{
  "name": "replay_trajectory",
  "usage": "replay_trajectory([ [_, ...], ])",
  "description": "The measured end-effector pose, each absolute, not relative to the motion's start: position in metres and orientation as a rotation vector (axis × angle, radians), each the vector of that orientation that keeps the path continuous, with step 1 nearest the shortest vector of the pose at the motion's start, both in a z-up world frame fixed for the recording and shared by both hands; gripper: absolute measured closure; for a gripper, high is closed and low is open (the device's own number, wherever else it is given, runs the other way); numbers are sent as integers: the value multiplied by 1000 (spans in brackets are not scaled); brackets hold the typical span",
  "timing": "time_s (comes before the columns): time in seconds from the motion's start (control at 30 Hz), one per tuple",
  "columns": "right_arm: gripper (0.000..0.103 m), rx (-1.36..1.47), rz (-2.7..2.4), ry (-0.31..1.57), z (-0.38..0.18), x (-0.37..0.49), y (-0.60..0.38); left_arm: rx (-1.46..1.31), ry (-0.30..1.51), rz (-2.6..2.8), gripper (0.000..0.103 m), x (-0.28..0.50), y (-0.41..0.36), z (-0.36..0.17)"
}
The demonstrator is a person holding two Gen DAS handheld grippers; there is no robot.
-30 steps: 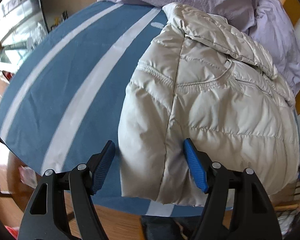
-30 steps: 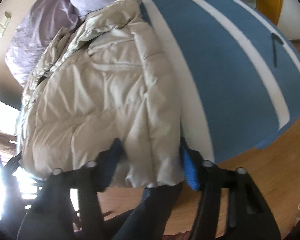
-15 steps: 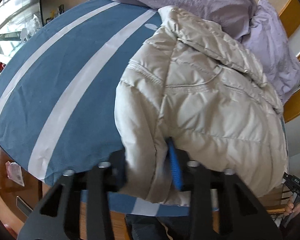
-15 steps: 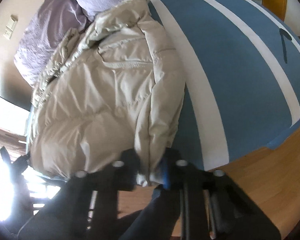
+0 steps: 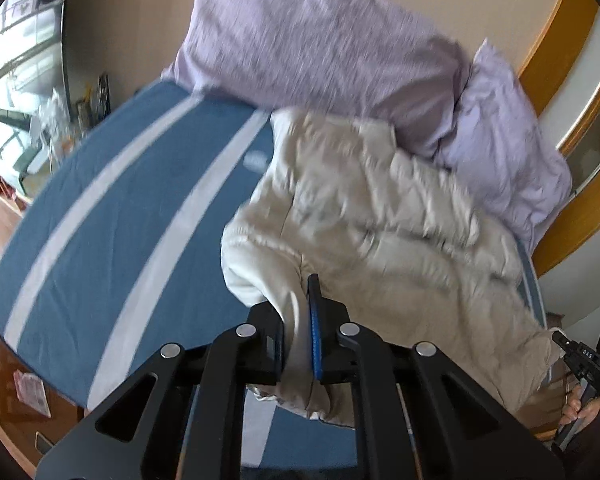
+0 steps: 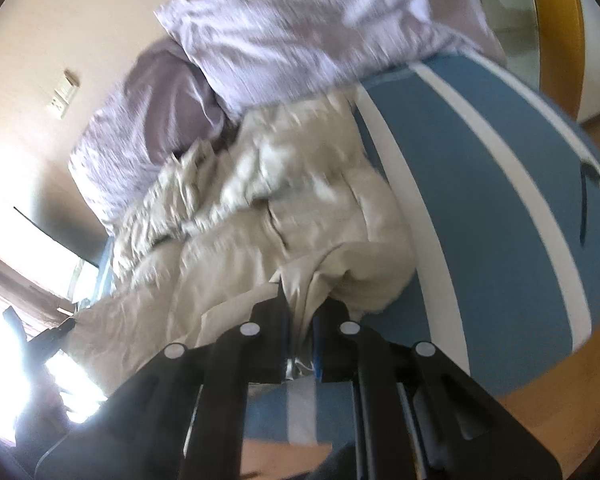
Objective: Fold large clothes
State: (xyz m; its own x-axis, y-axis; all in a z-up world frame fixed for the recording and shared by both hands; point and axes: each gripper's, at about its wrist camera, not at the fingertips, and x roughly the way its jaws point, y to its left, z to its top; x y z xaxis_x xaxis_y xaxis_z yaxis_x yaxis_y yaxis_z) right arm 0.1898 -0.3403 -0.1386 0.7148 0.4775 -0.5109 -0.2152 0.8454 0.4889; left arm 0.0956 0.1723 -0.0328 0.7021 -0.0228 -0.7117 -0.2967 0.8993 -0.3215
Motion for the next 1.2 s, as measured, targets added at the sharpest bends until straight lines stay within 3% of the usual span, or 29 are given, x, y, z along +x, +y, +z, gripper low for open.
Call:
replay_trajectory([
  [0.3, 94, 422, 392, 534, -83, 245, -335, -430, 690, 201, 94, 158, 183, 13],
  [0.67, 94, 400, 397, 518, -35, 338, -320, -425, 664, 259, 95, 246, 190, 37],
  [0.93, 94, 400, 359, 571, -25, 404, -311, -420, 713, 328, 95, 312, 194, 25],
  [1.2, 93, 426, 301, 682, -52, 466, -300, -405, 802, 388, 94, 372, 195, -12],
])
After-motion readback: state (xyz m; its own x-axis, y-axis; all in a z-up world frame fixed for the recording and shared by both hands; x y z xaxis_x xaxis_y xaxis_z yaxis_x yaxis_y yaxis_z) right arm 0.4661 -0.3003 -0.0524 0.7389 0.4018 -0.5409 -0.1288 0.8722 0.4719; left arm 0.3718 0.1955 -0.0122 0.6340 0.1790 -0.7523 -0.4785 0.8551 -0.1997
